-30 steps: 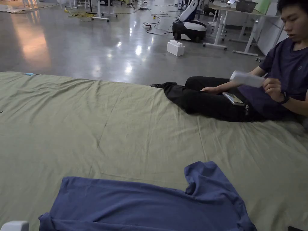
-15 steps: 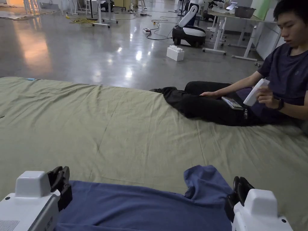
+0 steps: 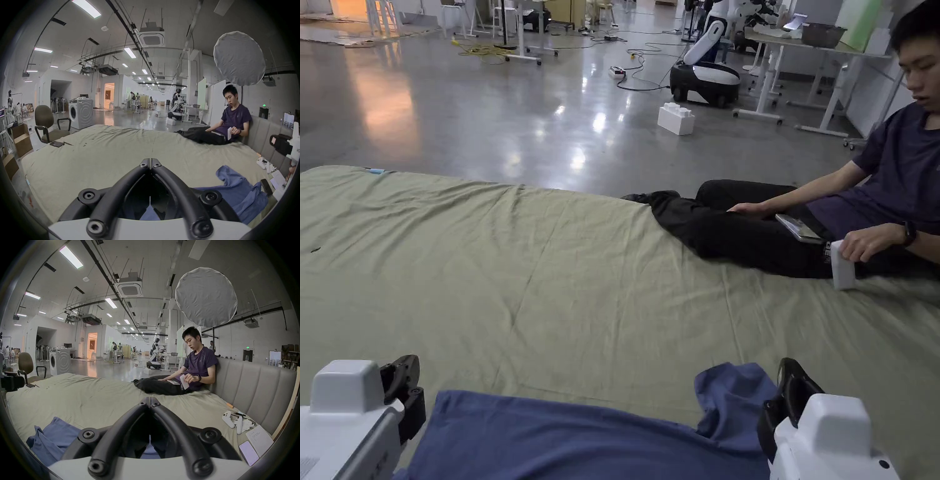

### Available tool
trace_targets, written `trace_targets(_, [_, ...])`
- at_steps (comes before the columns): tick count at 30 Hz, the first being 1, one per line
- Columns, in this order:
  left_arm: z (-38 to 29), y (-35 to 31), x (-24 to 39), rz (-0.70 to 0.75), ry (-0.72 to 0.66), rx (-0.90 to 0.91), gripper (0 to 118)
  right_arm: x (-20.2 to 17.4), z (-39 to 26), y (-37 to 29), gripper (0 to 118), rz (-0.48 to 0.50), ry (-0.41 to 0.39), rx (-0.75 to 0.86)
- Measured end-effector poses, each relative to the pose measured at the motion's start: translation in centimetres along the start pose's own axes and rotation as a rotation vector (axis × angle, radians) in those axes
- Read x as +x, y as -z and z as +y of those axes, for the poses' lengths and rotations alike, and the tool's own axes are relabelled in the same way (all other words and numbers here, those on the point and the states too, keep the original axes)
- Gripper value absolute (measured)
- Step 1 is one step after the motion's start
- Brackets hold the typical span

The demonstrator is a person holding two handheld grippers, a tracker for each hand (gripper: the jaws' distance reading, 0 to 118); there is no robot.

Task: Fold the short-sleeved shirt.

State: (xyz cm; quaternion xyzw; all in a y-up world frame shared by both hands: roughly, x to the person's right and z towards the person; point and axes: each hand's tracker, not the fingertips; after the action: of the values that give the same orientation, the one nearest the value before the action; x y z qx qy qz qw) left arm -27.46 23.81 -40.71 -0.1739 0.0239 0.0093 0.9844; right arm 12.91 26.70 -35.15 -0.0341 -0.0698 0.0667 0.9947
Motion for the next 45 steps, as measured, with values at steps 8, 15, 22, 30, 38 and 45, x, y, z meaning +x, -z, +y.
trace_targets(8, [-2.4,13.4,-3.7,-0.073,-0.038,-0.399,0,0.2,-2.6,1.8,1,0.011,-0.058,-0.118])
trace_targets(15, [-4.8,21.1,-4.7,-0.092,-0.098,-0.616,19,1.5,-6.2,2.5,1,-0.014,-0.102,-0.246])
trace_targets(22, [-6.2,23.4,-2.9,-0.097,0.015,-0.677,63,2.5,-9.2,2.9,1,-0.036,-0.104,-0.352])
trace_targets(30, [-6.5,22.5,0.0,-0.084,0.148,-0.62,53,3.8,-9.7,4.6,1,-0.036,-0.071,-0.4])
trace_targets(38, [-4.9,20.5,-0.7,-0.085,0.106,-0.589,5,8.5,-10.7,13.2,1,0.013,-0.026,-0.637])
trace_targets(45, [-3.3,17.9,-0.3,-0.09,0.096,-0.535,4,12.2,-14.1,21.4,72,0.016,0.012,-0.887])
